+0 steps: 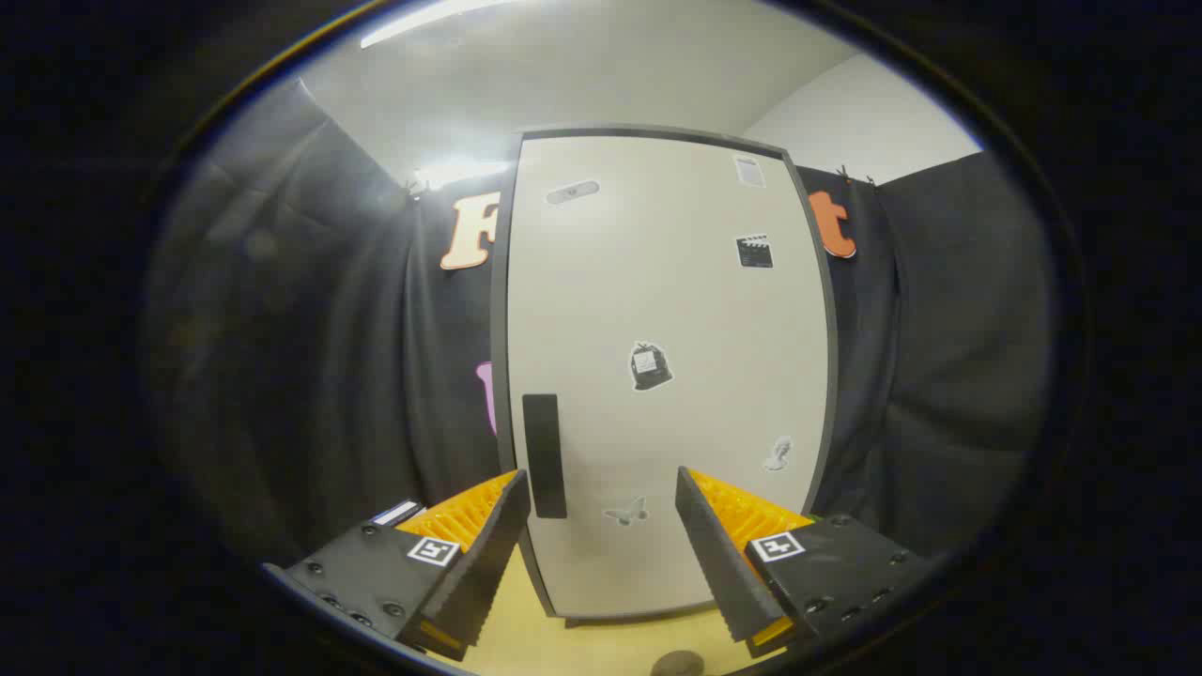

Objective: Open the shoe cabinet door, grab the shoes and put them into the shoe cabinet, then close the shoe cabinet door.

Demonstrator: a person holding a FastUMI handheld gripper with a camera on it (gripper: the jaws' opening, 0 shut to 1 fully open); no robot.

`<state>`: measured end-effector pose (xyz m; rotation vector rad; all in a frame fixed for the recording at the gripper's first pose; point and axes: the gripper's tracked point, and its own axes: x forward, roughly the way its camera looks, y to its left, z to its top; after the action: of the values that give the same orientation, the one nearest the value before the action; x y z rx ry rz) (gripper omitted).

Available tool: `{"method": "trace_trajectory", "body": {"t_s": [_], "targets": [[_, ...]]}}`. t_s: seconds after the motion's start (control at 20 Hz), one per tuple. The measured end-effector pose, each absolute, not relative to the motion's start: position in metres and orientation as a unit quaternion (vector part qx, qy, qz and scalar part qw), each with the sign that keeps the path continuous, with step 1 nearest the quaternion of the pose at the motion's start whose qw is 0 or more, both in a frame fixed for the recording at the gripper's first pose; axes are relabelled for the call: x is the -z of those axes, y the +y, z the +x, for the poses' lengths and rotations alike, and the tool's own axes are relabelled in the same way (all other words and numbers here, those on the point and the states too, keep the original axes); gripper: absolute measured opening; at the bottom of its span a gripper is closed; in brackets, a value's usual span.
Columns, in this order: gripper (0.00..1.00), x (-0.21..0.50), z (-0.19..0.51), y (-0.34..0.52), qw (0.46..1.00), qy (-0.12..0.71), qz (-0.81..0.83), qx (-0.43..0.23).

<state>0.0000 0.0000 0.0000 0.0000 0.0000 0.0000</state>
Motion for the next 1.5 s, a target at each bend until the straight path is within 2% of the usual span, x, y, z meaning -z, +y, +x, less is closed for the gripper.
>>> {"method": "trace_trajectory", "body": {"t_s": [1.0, 1.5], "targets": [[0.96, 0.005, 0.019, 0.024, 1.0, 0.001, 0.003, -0.015], [0.96, 0.023, 0.076, 0.048, 1.0, 0.019, 0.001, -0.009]]}}
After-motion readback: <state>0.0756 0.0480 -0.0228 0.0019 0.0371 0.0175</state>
